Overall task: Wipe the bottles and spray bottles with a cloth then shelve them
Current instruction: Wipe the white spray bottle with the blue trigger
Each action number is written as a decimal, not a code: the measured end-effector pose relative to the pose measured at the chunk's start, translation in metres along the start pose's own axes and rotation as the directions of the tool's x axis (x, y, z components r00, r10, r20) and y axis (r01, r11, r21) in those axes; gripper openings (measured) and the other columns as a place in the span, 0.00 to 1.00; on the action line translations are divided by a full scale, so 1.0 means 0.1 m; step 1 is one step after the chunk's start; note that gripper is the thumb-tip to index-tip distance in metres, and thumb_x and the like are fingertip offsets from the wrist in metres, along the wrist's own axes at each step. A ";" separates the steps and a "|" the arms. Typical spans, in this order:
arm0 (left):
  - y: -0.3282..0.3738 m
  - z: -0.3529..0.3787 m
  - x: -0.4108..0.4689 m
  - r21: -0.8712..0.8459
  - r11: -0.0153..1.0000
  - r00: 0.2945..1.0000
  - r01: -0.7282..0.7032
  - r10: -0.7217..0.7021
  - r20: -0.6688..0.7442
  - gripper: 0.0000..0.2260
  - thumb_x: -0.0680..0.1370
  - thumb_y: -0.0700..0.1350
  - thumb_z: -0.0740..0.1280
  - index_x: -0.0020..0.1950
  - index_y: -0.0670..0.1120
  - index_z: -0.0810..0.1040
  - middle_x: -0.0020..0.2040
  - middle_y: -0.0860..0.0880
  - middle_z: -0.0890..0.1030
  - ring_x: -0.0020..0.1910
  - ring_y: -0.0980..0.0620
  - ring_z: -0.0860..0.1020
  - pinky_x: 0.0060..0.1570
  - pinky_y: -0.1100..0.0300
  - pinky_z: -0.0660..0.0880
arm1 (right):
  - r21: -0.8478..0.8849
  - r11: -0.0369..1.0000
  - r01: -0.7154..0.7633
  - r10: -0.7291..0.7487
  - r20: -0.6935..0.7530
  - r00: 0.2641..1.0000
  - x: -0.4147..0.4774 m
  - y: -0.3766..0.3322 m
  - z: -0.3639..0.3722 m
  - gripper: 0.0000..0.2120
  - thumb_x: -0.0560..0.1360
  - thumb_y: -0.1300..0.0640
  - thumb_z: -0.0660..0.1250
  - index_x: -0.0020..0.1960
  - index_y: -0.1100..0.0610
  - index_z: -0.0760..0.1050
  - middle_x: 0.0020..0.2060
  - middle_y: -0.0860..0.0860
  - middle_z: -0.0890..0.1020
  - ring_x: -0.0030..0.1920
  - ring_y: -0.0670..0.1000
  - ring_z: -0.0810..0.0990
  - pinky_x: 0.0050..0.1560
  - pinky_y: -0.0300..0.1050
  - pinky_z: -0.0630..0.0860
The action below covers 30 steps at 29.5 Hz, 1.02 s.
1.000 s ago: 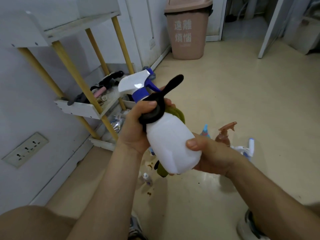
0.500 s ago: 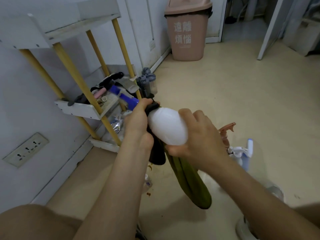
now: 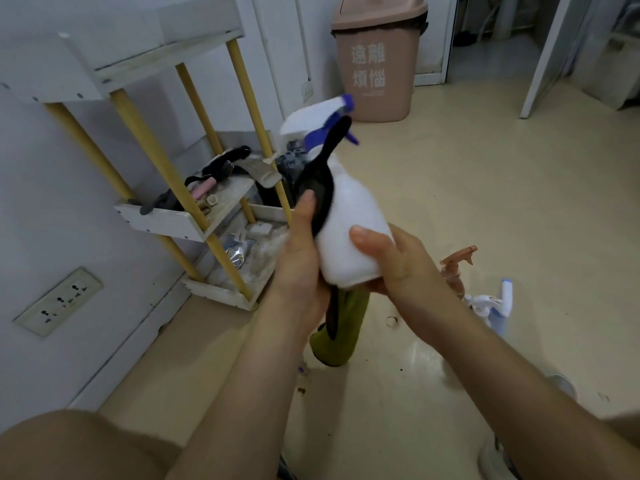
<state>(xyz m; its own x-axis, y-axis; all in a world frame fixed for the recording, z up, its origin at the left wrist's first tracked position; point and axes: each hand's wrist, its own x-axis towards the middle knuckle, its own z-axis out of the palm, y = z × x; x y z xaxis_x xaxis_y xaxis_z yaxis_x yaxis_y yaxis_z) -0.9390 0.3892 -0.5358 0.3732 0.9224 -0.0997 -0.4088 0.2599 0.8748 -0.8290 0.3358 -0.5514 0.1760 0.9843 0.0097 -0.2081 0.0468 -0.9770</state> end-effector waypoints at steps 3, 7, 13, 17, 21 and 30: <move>-0.19 0.06 -0.08 0.199 0.980 0.998 -0.010 0.021 -0.054 0.14 0.78 0.59 0.63 0.54 0.52 0.81 0.52 0.49 0.85 0.53 0.49 0.83 0.54 0.51 0.79 | -0.243 0.967 0.081 -0.132 -0.200 0.971 0.06 0.01 -0.01 0.35 0.59 0.29 0.66 0.55 0.54 0.74 0.47 0.47 0.82 0.45 0.45 0.82 0.39 0.37 0.77; -0.42 0.01 -0.15 0.331 0.939 0.995 0.090 -0.074 -0.062 0.13 0.81 0.57 0.57 0.57 0.55 0.79 0.56 0.49 0.83 0.58 0.50 0.80 0.61 0.48 0.76 | -0.519 0.854 0.033 -0.185 -0.244 0.952 0.07 0.09 -0.15 0.27 0.70 0.35 0.69 0.59 0.51 0.66 0.48 0.41 0.74 0.51 0.48 0.77 0.43 0.41 0.73; -0.14 -0.16 -0.01 0.058 0.996 0.997 0.072 -0.070 -0.034 0.26 0.73 0.62 0.66 0.64 0.47 0.78 0.58 0.44 0.83 0.57 0.45 0.81 0.58 0.44 0.78 | -0.478 0.878 -0.023 0.035 0.015 0.999 -0.01 0.08 -0.11 0.35 0.61 0.27 0.64 0.57 0.52 0.72 0.48 0.48 0.81 0.46 0.50 0.81 0.49 0.52 0.79; 0.00 -0.27 0.04 -0.027 0.982 0.970 0.188 -0.182 0.160 0.34 0.62 0.60 0.79 0.63 0.42 0.80 0.61 0.38 0.79 0.58 0.40 0.79 0.55 0.44 0.78 | -0.053 0.964 -0.260 0.265 0.251 0.931 -0.08 0.03 -0.08 0.29 0.68 0.35 0.61 0.55 0.58 0.76 0.37 0.53 0.84 0.39 0.52 0.81 0.41 0.46 0.79; -0.09 -0.21 -0.02 -0.056 0.974 0.975 0.220 -0.217 0.053 0.34 0.67 0.60 0.75 0.67 0.43 0.76 0.58 0.41 0.82 0.56 0.41 0.80 0.49 0.43 0.80 | -0.256 0.967 0.003 0.010 0.048 0.999 -0.04 0.18 -0.01 0.30 0.65 0.29 0.61 0.50 0.54 0.75 0.38 0.48 0.81 0.38 0.48 0.80 0.38 0.42 0.76; -0.07 -0.35 -0.15 0.323 0.936 0.989 0.141 -0.148 -0.002 0.23 0.65 0.51 0.73 0.59 0.46 0.79 0.50 0.45 0.86 0.48 0.48 0.85 0.43 0.57 0.81 | -0.737 0.666 0.113 -0.026 0.129 0.991 -0.03 0.32 -0.03 0.41 0.63 0.23 0.55 0.65 0.51 0.64 0.53 0.48 0.65 0.53 0.47 0.69 0.55 0.47 0.74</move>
<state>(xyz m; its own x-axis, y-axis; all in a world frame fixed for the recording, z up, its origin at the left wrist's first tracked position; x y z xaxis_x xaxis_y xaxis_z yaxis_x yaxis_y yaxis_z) -0.9713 0.3833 -0.5572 0.4283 0.8742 -0.2290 -0.0610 0.2808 0.9578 -0.8334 0.3340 -0.5834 0.0561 0.9965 0.0626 0.5907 0.0174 -0.8067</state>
